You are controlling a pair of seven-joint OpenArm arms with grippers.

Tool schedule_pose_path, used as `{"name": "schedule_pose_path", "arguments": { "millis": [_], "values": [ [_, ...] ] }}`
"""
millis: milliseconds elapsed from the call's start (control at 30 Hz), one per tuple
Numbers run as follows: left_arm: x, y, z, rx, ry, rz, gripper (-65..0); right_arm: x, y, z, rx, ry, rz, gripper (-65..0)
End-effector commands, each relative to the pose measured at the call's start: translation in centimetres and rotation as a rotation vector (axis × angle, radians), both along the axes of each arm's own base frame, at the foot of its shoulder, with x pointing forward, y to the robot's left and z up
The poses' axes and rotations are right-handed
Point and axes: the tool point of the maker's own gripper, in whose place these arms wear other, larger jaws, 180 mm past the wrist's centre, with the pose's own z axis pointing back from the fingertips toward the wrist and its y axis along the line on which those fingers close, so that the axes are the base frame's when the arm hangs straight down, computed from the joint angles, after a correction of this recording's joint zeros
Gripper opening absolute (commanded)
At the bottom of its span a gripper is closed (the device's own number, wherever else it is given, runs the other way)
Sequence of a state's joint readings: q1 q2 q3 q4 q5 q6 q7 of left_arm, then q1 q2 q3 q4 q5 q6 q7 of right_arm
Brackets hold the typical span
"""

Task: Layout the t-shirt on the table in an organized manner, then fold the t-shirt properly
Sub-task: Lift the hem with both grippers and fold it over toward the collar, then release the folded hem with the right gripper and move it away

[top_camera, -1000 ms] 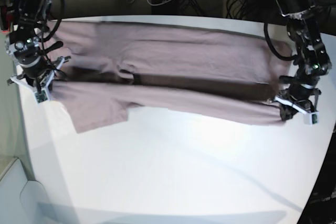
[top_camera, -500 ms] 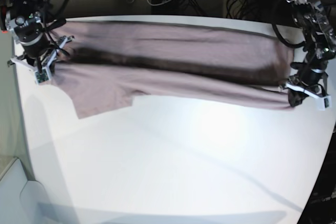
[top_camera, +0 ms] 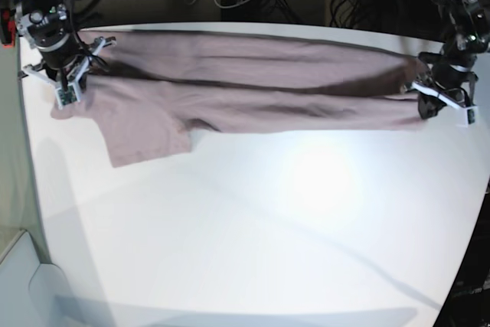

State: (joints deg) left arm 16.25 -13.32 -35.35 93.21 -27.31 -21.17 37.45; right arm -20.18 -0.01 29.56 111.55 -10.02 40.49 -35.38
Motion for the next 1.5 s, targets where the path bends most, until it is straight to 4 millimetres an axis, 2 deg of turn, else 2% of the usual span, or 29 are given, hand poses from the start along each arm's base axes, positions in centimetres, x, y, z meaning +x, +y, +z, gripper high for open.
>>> {"name": "schedule_pose_path", "arguments": {
  "millis": [0, 200, 433, 567, 1067, 1467],
  "values": [
    [0.7, 0.3, 1.7, 0.019, -0.057, -0.006, -65.0, 0.5, -0.2, 1.0, -0.010, -0.040, 0.003, -65.0],
    [0.2, 0.6, 0.9, 0.012, -0.033, 0.003, -65.0, 0.4, -0.2, 1.0, -0.010, -0.037, 0.003, -65.0],
    [-1.4, 1.6, -3.1, -0.038, 0.069, 0.050, -65.0, 0.1, -0.2, 0.8, -0.010, -0.029, 0.003, -65.0],
    [-1.0, 1.9, -3.8, -0.052, 0.080, 0.063, -65.0, -0.6, -0.2, 0.4, -0.014, -0.009, 0.010, -65.0],
    [0.2, 1.7, -3.1, -0.054, 0.052, 0.058, -65.0, -1.5, -2.0, 0.8, -0.084, 0.023, 0.039, -65.0],
    [0.0, 1.8, -3.2, -0.052, 0.057, 0.061, -64.9, -2.3, -2.0, -1.6, -0.041, 0.083, 0.024, -65.0]
  ]
}}
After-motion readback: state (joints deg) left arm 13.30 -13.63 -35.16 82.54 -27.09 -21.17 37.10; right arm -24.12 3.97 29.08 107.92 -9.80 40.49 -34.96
